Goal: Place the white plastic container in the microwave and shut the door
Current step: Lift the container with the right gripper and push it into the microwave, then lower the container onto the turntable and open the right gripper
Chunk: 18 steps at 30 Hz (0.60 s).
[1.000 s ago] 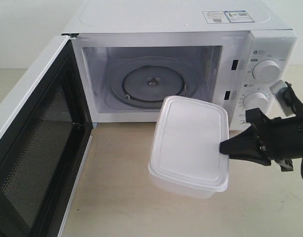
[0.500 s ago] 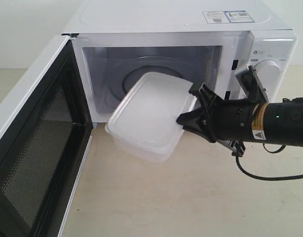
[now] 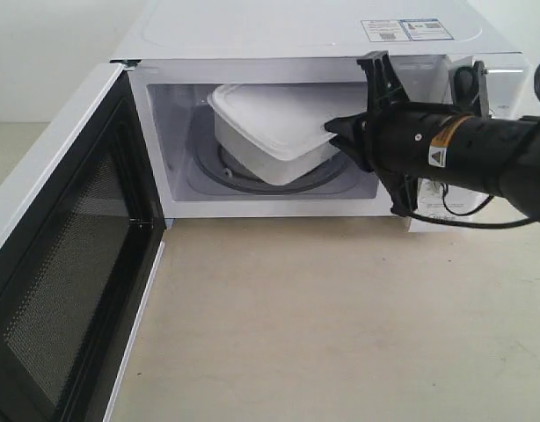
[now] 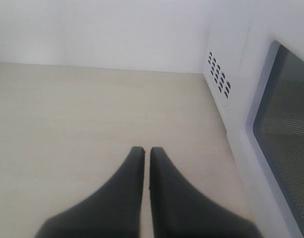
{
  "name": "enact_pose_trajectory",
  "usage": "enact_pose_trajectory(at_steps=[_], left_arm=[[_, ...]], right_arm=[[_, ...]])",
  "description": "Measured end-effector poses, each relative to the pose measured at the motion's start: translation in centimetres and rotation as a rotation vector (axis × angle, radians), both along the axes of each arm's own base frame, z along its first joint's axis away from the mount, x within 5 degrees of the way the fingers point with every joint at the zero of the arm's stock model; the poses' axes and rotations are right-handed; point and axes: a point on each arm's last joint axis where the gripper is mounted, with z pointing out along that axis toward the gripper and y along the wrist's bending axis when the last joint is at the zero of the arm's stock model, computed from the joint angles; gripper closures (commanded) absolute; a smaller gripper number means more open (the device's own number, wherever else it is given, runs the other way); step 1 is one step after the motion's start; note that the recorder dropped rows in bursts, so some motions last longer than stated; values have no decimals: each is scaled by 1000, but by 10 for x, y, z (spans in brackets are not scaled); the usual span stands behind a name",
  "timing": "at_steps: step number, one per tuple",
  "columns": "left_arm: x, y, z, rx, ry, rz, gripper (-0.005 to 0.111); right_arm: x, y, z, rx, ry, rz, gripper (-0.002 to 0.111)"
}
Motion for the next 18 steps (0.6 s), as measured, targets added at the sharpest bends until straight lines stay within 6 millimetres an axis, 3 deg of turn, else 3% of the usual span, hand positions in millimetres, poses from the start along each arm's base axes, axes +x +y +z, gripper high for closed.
enact_pose_trajectory(at_steps=[3,8,18], left_arm=[[0,0,0,0,0,0,102],[0,0,0,0,0,0,102],[0,0,0,0,0,0,102]], right_arm=[[10,14,-2,19,36,-3,108],[21,37,-23,-21,127,2,108],[31,41,-38,-2,227,-87,108]])
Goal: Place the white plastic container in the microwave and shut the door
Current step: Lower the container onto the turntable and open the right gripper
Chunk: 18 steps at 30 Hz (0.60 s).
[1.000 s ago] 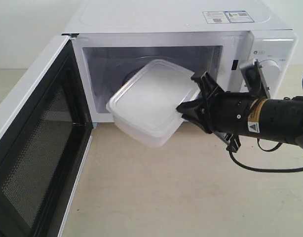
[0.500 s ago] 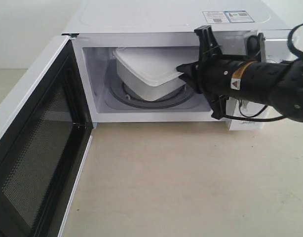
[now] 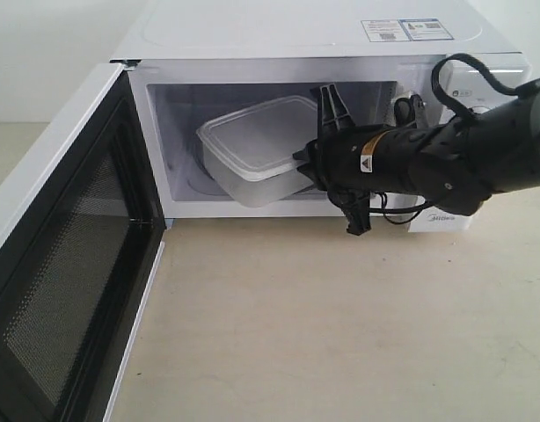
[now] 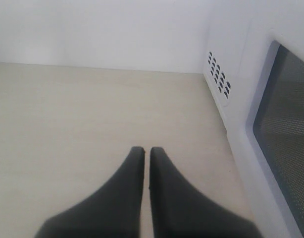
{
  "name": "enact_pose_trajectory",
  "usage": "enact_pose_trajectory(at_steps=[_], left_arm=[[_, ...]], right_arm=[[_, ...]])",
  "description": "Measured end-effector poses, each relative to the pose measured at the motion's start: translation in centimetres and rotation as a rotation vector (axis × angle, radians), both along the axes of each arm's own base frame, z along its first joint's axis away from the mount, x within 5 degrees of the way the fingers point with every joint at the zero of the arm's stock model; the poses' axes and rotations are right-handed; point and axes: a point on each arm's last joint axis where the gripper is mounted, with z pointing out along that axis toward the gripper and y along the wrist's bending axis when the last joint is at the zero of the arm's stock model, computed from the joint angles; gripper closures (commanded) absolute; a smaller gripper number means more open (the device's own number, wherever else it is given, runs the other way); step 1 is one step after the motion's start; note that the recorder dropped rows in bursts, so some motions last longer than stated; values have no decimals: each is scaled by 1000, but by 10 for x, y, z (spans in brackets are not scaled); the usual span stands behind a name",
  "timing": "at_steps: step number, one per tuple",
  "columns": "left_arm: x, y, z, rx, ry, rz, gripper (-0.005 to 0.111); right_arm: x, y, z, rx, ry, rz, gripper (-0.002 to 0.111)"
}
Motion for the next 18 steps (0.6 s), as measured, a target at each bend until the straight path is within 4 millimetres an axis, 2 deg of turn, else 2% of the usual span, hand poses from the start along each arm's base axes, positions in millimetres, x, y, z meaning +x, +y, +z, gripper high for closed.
enact_pose_trajectory(at_steps=[6,18], left_arm=[[0,0,0,0,0,0,102],[0,0,0,0,0,0,102]], right_arm=[[1,2,-1,36,1,-77,108],[3,3,1,25,-40,-77,108]])
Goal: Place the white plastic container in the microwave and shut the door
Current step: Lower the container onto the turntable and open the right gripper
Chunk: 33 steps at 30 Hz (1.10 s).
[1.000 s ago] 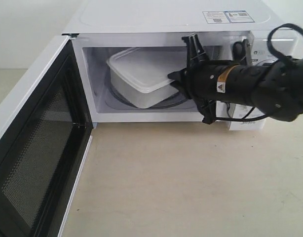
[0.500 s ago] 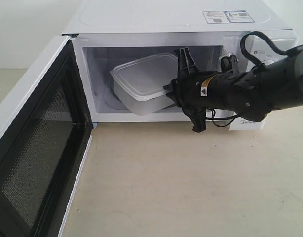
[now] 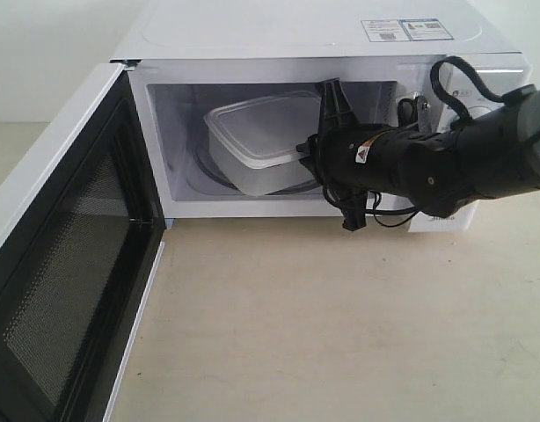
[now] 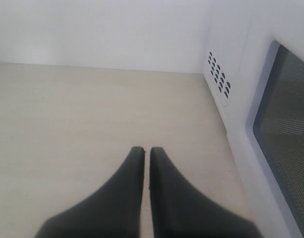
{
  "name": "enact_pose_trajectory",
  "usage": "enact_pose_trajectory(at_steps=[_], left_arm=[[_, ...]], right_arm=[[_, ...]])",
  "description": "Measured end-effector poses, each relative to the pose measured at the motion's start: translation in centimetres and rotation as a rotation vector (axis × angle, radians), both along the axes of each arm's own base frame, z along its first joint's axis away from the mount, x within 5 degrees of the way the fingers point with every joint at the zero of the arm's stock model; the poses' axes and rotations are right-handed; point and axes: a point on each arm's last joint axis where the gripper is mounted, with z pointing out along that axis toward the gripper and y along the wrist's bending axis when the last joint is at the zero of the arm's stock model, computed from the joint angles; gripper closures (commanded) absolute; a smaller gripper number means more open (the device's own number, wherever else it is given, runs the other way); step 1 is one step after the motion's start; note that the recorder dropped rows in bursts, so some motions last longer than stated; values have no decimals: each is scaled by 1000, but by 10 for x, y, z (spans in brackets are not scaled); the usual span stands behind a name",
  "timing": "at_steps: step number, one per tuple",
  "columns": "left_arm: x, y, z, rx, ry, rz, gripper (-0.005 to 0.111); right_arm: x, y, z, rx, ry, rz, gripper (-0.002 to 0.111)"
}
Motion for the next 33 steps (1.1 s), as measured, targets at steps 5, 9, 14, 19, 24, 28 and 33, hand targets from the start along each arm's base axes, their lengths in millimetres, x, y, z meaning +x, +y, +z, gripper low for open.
enact_pose_trajectory(at_steps=[5,9,14,19,24,28,33], left_arm=[[0,0,0,0,0,0,102],[0,0,0,0,0,0,102],[0,0,0,0,0,0,102],[0,0,0,0,0,0,102],[0,0,0,0,0,0,102],[0,0,0,0,0,0,102],[0,0,0,0,0,0,102]], right_arm=[[1,1,2,18,-29,-1,108],[2,2,4,17,-56,15,108],[1,3,4,1,-65,35,108],[0,3,2,-27,-46,50,108],[-2,2,-2,-57,-12,55,108],[-1,2,-2,-55,-17,57,108],[-1,2,-2,-54,-18,57,106]])
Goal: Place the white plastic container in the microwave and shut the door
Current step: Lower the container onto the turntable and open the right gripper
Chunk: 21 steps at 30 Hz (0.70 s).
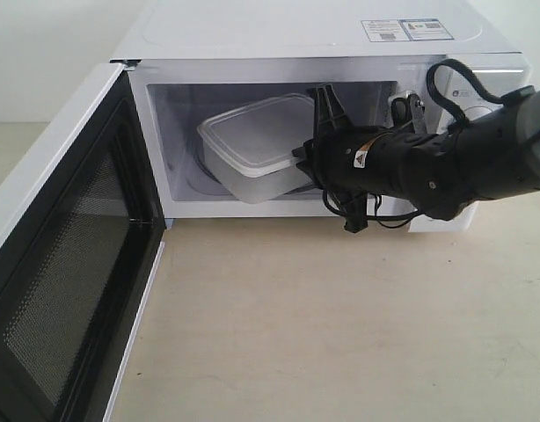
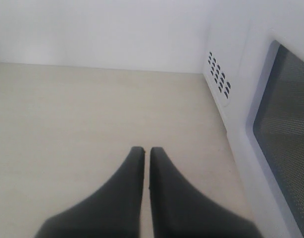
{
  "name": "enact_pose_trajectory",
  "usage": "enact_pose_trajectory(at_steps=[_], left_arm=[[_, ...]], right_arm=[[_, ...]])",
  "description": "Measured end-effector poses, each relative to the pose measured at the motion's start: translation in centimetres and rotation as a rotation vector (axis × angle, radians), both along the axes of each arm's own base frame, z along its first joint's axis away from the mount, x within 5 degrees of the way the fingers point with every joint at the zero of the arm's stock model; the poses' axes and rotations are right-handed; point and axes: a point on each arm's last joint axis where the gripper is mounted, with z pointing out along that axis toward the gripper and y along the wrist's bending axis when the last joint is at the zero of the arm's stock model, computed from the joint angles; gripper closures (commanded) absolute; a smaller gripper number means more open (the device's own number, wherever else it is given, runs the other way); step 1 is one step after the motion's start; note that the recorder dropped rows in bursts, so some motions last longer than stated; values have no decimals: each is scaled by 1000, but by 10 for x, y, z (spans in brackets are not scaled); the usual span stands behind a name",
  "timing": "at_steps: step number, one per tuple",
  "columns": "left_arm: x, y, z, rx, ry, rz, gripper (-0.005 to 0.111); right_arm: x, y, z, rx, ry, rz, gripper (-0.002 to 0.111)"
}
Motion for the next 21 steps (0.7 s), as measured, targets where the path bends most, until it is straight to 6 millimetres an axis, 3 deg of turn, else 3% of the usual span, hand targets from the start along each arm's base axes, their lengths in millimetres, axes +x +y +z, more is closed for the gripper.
enact_pose_trajectory(at_steps=[9,21], left_arm=[[0,0,0,0,0,0,102],[0,0,0,0,0,0,102]], right_arm=[[0,0,1,8,-13,1,70],[-1,3,7,-21,-77,67,69]])
